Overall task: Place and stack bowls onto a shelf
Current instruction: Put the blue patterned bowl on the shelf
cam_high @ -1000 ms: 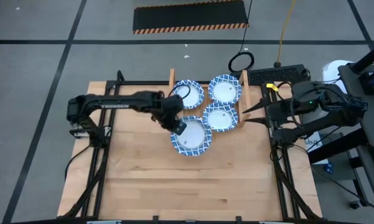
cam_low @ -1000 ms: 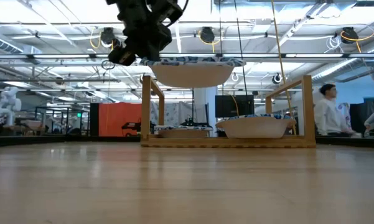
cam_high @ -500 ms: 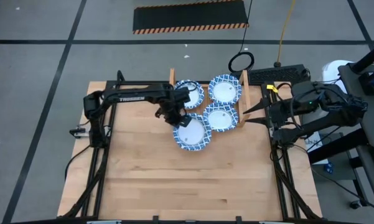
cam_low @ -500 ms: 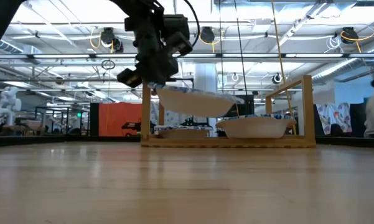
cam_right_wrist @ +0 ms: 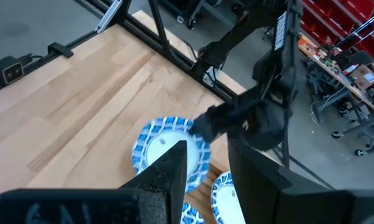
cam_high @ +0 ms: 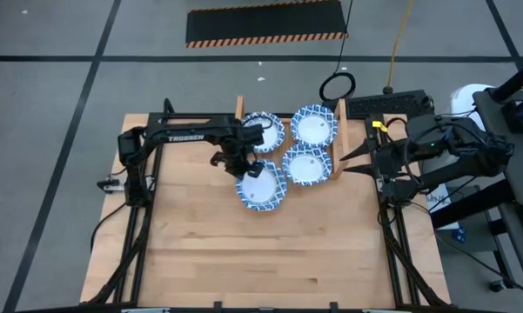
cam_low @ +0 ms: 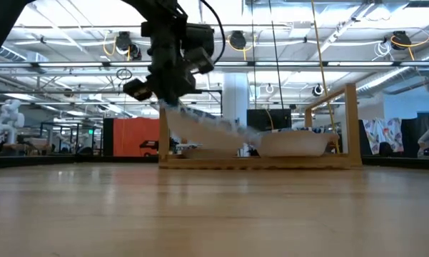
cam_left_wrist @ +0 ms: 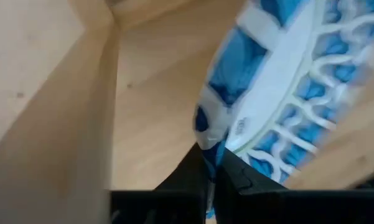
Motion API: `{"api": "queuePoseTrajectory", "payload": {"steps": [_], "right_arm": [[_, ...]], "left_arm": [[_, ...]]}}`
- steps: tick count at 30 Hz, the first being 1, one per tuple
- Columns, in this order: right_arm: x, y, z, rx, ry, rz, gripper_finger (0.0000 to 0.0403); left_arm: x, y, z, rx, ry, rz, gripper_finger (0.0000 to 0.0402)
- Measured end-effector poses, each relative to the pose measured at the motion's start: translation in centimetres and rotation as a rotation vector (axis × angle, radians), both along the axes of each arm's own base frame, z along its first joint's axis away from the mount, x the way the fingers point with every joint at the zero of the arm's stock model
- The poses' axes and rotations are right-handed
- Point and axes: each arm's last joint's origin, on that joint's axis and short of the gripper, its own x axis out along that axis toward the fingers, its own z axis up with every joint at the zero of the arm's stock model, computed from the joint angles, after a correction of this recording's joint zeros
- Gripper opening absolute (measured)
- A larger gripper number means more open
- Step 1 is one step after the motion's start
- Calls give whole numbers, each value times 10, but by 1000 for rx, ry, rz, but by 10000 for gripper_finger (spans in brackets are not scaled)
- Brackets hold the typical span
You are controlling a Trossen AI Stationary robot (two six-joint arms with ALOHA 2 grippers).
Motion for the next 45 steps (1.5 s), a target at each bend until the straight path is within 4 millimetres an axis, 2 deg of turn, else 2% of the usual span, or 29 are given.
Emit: {"api": "queuePoseTrajectory", "payload": {"steps": [8,22,31,38,45], "right_arm": [[-1,0,-1,-6,13,2,114],[-1,0,-1,-22,14,10,114],[-1,0,-3,-49,31,27,114],[-2,0,-5,-52,51,28,114],[-3,0,-5,-53,57,28,114]], "left_arm": [[-8,-3,8,31,64,62,3],[-4,-3,8,77,110,309,3],[0,1,7,125,93,387,3],[0,0,7,141,75,316,15],[8,4,9,206,-19,266,34]]}}
